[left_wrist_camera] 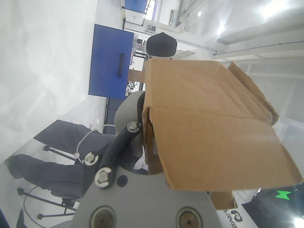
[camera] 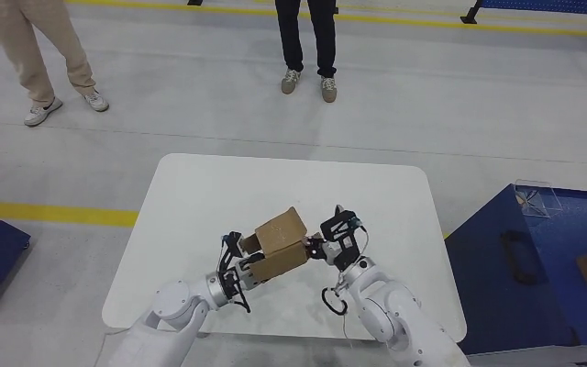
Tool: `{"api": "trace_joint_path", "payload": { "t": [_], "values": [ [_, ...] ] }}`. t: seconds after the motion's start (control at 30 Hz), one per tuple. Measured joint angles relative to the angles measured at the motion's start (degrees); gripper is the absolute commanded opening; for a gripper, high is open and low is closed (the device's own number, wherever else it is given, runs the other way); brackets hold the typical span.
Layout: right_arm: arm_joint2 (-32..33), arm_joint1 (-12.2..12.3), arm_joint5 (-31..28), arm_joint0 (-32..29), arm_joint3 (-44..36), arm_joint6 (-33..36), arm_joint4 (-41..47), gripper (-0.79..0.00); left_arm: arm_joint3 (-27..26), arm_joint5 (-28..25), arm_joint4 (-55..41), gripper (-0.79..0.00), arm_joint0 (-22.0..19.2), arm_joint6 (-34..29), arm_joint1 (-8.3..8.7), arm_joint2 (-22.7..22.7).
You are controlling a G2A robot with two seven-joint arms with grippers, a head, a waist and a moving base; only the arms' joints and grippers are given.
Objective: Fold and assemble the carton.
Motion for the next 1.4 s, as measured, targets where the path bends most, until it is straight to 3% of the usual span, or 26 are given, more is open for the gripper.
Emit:
{"api": "trace_joint_path", "payload": {
  "t": [0.13,0.3,0.43,0.77,0.93,1.4],
  "values": [
    [3.19,0.27,-1.95,-1.50,-1.67,-0.66,3.48,0.000,0.67,0.38,-2.58,-0.785,-0.30,-1.86,-0.02,-0.52],
    [11.17,1.05,-10.99,-4.75,-2.68,1.16,19.27,0.000,0.69,-1.89,-5.06,-0.785,-0.15,-5.09,0.02,-1.36],
    [15.79,1.54,-12.88,-5.89,0.30,4.29,25.35,0.000,0.38,-2.54,-7.10,-0.785,0.23,-7.64,0.17,-2.37],
    [10.24,1.14,-17.82,-5.83,4.02,11.33,29.72,0.000,1.33,-1.36,-5.85,-0.785,-0.83,-7.66,-0.02,-1.07],
    [10.81,1.17,-18.46,-5.61,2.66,13.04,34.40,0.000,1.88,-1.44,-5.68,-0.785,-1.21,-7.44,-0.16,-0.50],
    [11.59,1.25,-17.37,-4.03,0.81,14.53,37.36,0.000,2.14,-1.85,-4.00,-0.785,-1.11,-7.34,-0.23,0.27]
  ]
}}
